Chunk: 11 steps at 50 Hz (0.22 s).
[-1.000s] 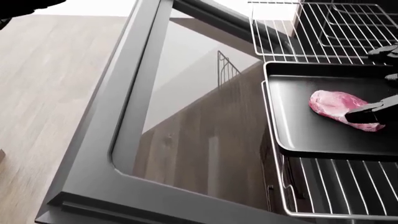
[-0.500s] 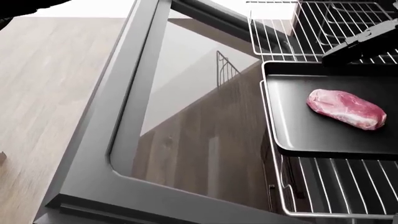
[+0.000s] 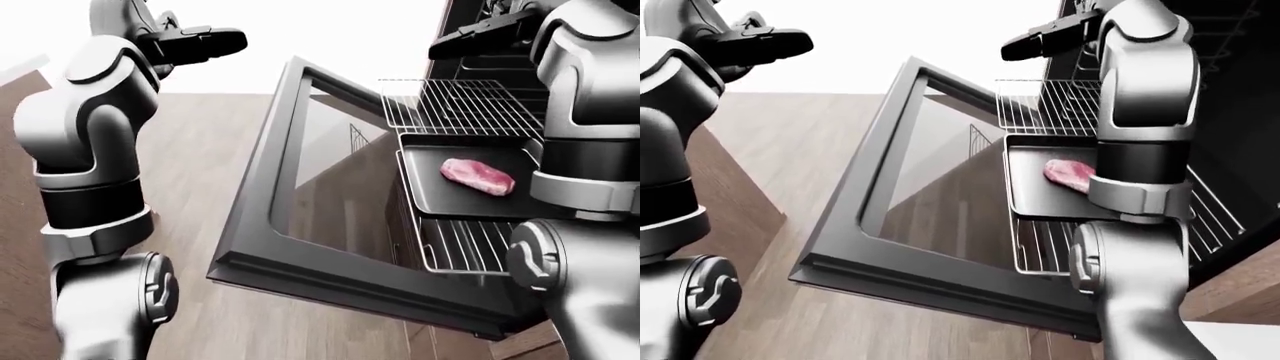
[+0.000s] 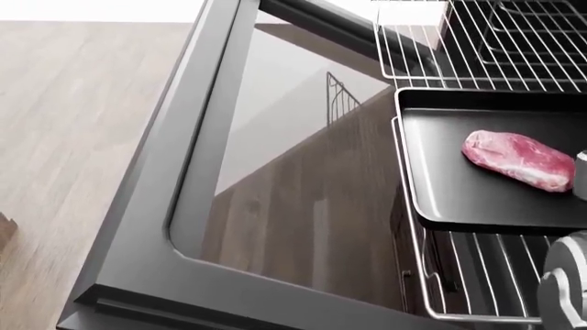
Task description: Place the steak on the rack of the oven.
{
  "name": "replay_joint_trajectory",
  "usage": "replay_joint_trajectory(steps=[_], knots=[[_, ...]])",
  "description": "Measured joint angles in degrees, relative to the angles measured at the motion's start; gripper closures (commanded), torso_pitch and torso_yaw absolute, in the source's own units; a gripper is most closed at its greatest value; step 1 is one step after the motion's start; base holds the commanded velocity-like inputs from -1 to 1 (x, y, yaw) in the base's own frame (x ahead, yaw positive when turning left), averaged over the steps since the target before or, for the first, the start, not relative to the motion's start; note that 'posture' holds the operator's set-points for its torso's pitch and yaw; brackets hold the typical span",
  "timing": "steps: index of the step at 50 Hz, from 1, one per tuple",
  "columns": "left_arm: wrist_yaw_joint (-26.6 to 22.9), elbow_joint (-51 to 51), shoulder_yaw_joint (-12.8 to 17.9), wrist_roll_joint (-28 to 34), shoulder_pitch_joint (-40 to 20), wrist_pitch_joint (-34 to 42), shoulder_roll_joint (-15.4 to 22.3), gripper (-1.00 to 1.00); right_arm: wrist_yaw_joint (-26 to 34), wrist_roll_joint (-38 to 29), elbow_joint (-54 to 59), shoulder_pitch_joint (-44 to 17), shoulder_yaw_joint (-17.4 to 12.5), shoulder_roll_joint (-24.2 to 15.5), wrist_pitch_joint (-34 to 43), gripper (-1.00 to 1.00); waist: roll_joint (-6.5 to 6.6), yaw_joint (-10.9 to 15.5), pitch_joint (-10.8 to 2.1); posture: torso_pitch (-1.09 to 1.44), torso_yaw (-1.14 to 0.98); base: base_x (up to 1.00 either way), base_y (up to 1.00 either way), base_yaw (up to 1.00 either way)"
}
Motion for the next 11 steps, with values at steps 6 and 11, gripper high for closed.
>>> replay_joint_trajectory(steps=[6,11], knots=[[-1.72,3.05,-0.44,1.81,-1.21,-3.39,-0.57,-1.0,-3.33,3.82,0.0,-1.47,0.83,0.14,-1.69,-1.0,-0.03,-0.09,0.31,0.0,0.0,0.0,0.0,0.0],[-2.39,4.97,0.3,2.55,-2.54,-6.36,-0.75,-1.0,-5.52,5.68,1.01,-2.53,1.39,0.14,-4.19,-1.0,-0.09,-0.13,0.37,0.0,0.0,0.0,0.0,0.0]])
